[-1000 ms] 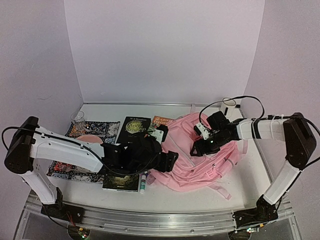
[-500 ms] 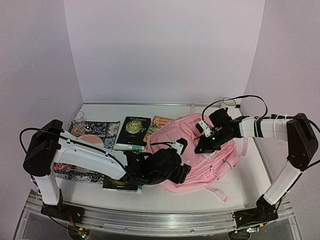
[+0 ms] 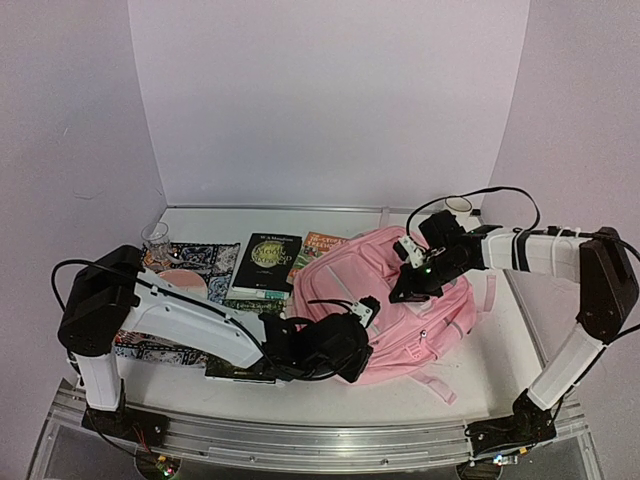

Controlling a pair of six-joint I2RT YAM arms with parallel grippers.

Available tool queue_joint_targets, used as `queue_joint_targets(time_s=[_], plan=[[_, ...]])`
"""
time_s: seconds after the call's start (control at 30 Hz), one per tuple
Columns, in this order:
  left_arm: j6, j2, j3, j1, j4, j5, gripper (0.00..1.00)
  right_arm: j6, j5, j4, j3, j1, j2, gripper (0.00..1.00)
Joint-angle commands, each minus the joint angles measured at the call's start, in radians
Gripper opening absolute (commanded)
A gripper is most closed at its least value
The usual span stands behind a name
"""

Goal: Pack the student bag
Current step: Hold the student bag at the center of the board, then grab the upper front pocket of the student bag.

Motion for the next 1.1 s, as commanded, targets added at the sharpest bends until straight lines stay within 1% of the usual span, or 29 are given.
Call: queue_joint_targets(time_s=[0.0, 0.3, 0.4, 0.57, 0.77, 0.8, 0.93, 1.07], plan=[[0.026, 0.045, 0.055, -0.010, -0.011, -0.030, 0.40, 0.028, -0.062, 0.047, 0.066, 0.013, -0.045, 0.00], [0.029, 0.109, 0.111, -0.009, -0.007, -0.137, 0.38, 0.033, -0.077, 0.048, 0.052, 0.015, -0.052, 0.00], [0.032, 0.123, 0.124, -0.010, 0.004, -0.149, 0.37, 0.036, -0.084, 0.052, 0.044, 0.015, -0.058, 0.00], [0.012, 0.148, 0.137, -0.009, 0.012, -0.166, 0.26, 0.041, -0.091, 0.057, 0.033, 0.015, -0.071, 0.00], [-0.015, 0.111, 0.105, -0.009, 0.024, -0.162, 0.02, 0.027, -0.065, 0.058, 0.017, 0.015, -0.073, 0.00], [-0.019, 0.098, 0.095, -0.009, 0.023, -0.162, 0.00, 0.022, -0.056, 0.057, 0.015, 0.015, -0.072, 0.00], [-0.055, 0.043, 0.036, -0.010, 0.023, -0.171, 0.00, -0.013, -0.005, 0.049, 0.012, 0.002, -0.065, 0.00], [-0.109, -0.012, -0.032, -0.009, -0.003, -0.187, 0.00, -0.063, 0.010, 0.038, 0.013, -0.063, -0.075, 0.00]])
